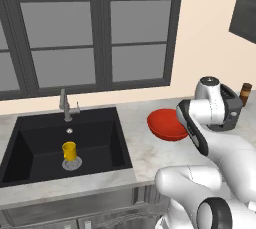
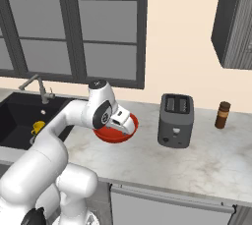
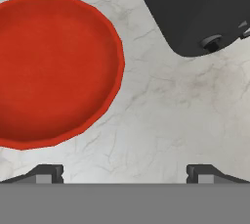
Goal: Pick the mug and place it in the sink. Pick the bowl and place it in the open cabinet and then close the cabinet.
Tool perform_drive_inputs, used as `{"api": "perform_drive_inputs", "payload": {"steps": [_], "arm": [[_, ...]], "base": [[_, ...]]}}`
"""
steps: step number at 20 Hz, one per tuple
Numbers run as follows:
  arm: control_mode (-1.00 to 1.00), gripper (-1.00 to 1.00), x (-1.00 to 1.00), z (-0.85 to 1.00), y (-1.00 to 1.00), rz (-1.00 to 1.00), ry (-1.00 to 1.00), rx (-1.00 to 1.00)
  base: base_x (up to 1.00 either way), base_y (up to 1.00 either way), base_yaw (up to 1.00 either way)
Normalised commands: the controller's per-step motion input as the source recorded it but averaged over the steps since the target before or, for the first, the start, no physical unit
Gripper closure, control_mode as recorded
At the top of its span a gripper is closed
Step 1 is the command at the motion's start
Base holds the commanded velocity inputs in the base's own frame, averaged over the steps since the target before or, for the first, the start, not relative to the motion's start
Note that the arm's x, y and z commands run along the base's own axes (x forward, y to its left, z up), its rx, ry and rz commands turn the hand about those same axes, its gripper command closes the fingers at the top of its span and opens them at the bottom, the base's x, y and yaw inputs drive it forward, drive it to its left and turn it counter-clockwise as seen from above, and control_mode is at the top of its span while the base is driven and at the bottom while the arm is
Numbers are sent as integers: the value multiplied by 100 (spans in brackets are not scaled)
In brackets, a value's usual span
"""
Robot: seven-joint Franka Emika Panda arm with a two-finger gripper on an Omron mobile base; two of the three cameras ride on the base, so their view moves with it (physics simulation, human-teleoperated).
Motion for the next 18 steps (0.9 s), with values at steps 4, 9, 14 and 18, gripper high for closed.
{"api": "perform_drive_inputs", "payload": {"steps": [4, 9, 14, 18], "arm": [[-100, -100, 20, -32, 0, 0, 7, -1], [-100, -100, 21, -30, 0, 0, 8, 0], [-100, -100, 17, -33, 0, 0, 1, 0], [-100, -100, 5, -4, -1, 0, -12, 1]], "base": [[0, 0, 0], [0, 0, 0], [0, 0, 0], [0, 0, 0]]}}
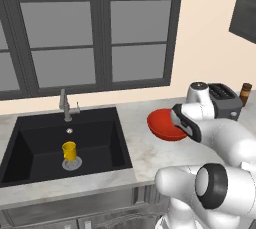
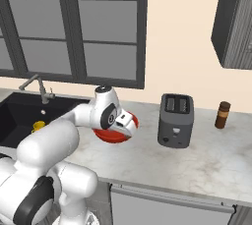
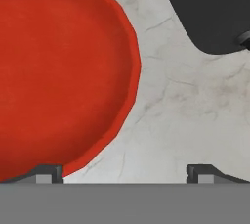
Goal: Pick the mug and place it in the sink. Pick the bowl and place it in the open cabinet and then close the cabinet.
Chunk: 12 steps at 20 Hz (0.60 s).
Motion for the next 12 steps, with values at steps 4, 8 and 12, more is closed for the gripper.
{"api": "perform_drive_inputs", "payload": {"steps": [4, 8, 12], "arm": [[-100, -100, 0, -11, 0, 0, -14, 0], [-100, -100, 2, -11, 0, 0, -2, 0], [-100, -100, 12, -14, 0, 0, 1, 0]], "base": [[0, 0, 0], [0, 0, 0], [0, 0, 0]]}}
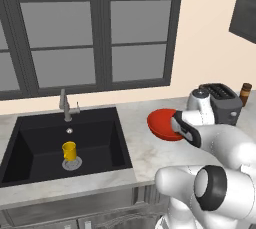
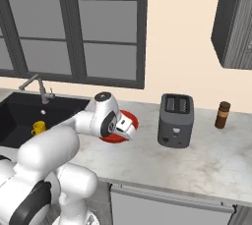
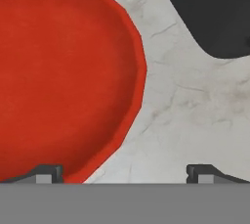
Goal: Pick the mug and place it in the sink. Pick the bowl and place it in the open cabinet and then close the cabinet.
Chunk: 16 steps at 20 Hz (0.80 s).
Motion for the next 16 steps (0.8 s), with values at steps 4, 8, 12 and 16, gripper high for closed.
{"api": "perform_drive_inputs", "payload": {"steps": [4, 8, 12, 16], "arm": [[-100, -100, 27, -13, 2, 0, 6, 0], [-100, -100, 32, -17, 2, 0, 0, 0], [-100, -100, 28, -18, 0, 0, 0, 0], [-100, -100, 29, -26, 0, 0, 8, 0]], "base": [[0, 0, 0], [0, 0, 0], [0, 0, 0], [0, 0, 0]]}}
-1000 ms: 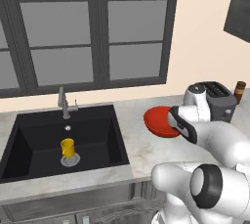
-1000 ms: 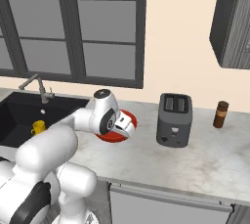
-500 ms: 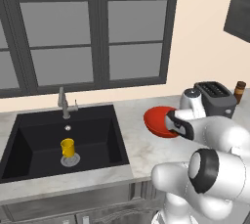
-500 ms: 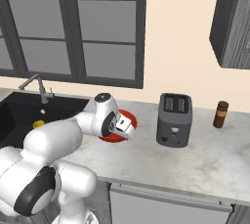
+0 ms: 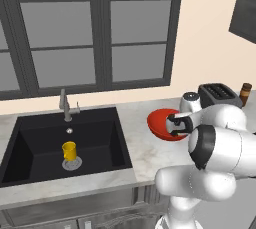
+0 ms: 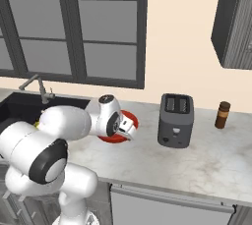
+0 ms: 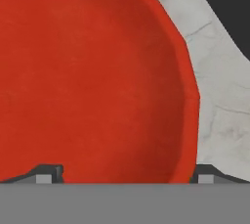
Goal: Pick the mug and place it in the sink. Pick the bowl and place it in the open cabinet and then close the cabinet.
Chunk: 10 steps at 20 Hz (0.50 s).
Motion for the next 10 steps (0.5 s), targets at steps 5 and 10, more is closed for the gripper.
{"api": "perform_drive_inputs", "payload": {"steps": [5, 10], "arm": [[-100, 100, 23, -24, 2, 0, 6, 0], [-100, 100, 16, -13, 0, 0, 8, 0]], "base": [[0, 0, 0], [0, 0, 0]]}}
